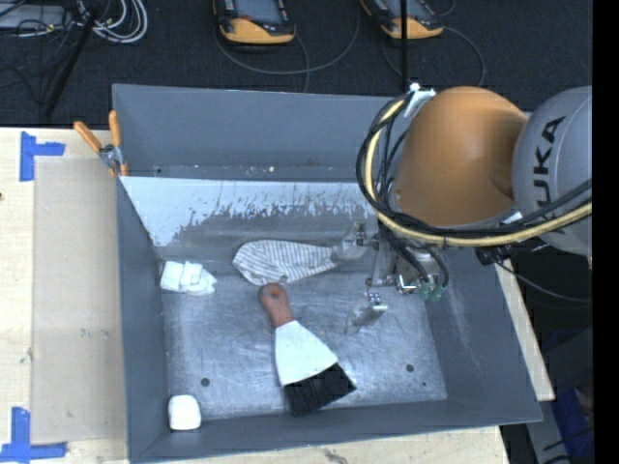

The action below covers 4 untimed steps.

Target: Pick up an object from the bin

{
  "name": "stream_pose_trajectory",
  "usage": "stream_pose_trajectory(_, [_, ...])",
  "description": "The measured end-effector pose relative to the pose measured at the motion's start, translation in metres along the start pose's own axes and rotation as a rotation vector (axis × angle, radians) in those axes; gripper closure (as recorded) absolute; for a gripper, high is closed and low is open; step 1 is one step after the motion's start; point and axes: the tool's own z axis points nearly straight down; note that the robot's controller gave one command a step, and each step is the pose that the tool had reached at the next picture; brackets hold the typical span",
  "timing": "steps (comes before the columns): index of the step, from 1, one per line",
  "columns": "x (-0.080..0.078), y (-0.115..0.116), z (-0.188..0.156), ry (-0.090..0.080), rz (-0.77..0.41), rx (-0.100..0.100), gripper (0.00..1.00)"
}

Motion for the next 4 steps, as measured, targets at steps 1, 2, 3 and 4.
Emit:
stream_pose_trajectory(1, [-0.001, 0.0, -0.004, -0.008, 0.001, -0.001, 0.0])
stream_pose_trajectory(2, [0.019, 0.01, 0.028, -0.018, -0.02, 0.0, 0.0])
stream_pose_trajectory(3, [0.023, 0.006, 0.082, -0.013, -0.062, -0.001, 0.0])
stream_pose_trajectory(4, [0.006, 0.011, 0.165, 0.024, -0.202, 0.007, 1.0])
